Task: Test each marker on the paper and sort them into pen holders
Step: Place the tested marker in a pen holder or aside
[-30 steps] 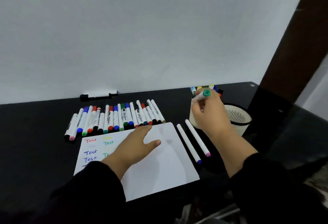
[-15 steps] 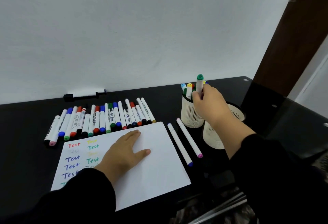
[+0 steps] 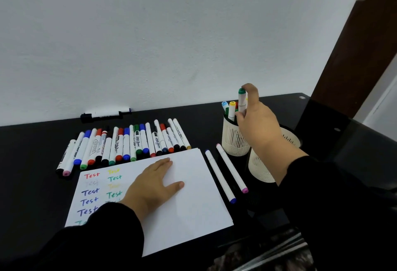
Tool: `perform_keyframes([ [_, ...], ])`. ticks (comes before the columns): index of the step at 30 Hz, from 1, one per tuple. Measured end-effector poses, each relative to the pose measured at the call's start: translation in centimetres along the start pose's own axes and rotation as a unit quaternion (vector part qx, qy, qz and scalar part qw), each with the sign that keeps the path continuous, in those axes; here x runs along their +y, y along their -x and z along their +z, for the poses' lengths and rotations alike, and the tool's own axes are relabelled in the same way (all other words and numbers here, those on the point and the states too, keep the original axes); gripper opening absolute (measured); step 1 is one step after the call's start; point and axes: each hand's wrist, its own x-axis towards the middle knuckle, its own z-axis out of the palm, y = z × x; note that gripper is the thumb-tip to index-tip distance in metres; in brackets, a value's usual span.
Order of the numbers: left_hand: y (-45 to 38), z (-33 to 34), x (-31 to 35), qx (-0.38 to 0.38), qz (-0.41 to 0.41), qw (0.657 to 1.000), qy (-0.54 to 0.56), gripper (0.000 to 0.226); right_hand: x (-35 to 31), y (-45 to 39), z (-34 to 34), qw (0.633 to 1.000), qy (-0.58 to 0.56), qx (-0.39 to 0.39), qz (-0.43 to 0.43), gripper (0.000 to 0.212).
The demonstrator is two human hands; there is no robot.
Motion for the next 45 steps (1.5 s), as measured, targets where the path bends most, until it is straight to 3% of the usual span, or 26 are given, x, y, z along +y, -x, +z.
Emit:
perform_keyframes([
  [7, 0.0, 0.1, -0.1, 0.002, -0.001, 1.0, 0.002, 0.072, 0.0, -0.3, -0.2, 0.999, -0.039, 0.034, -0.002, 0.027],
  [11, -0.1, 0.0, 0.0, -0.003, -0.003, 1.0, -0.002, 0.073, 0.3, -0.7, -0.4, 0.997, -0.068, 0.025, 0.035, 0.035],
  [16, 0.0, 0.0, 0.0, -0.005, -0.005, 1.0, -0.002, 0.073, 1.1, -0.8, -0.5, 0.998, -0.024, -0.017, 0.051, 0.023],
  [25, 0.2, -0.2, 0.3, -0.015, -0.009, 1.0, -0.004, 0.072, 1.3, -1.1, -0.9, 0.998, -0.002, -0.022, 0.056, 0.023],
  [36, -0.7, -1.7, 1.1, -0.061, -0.012, 0.998, -0.028, 0.073, -0.9, 0.1, -0.9, 0.998, 0.034, -0.013, -0.043, 0.025],
  [42, -0.5, -3.5, 0.1, -0.013, -0.029, 0.996, 0.086, 0.06, -5.4, 0.3, 1.2, 0.99, 0.031, -0.06, -0.123, 0.028],
  [45, -0.4, -5.1, -2.5, 0.028, -0.036, 0.995, 0.084, 0.055, -8.1, -0.7, 3.6, 0.983, 0.023, -0.105, -0.149, 0.025],
])
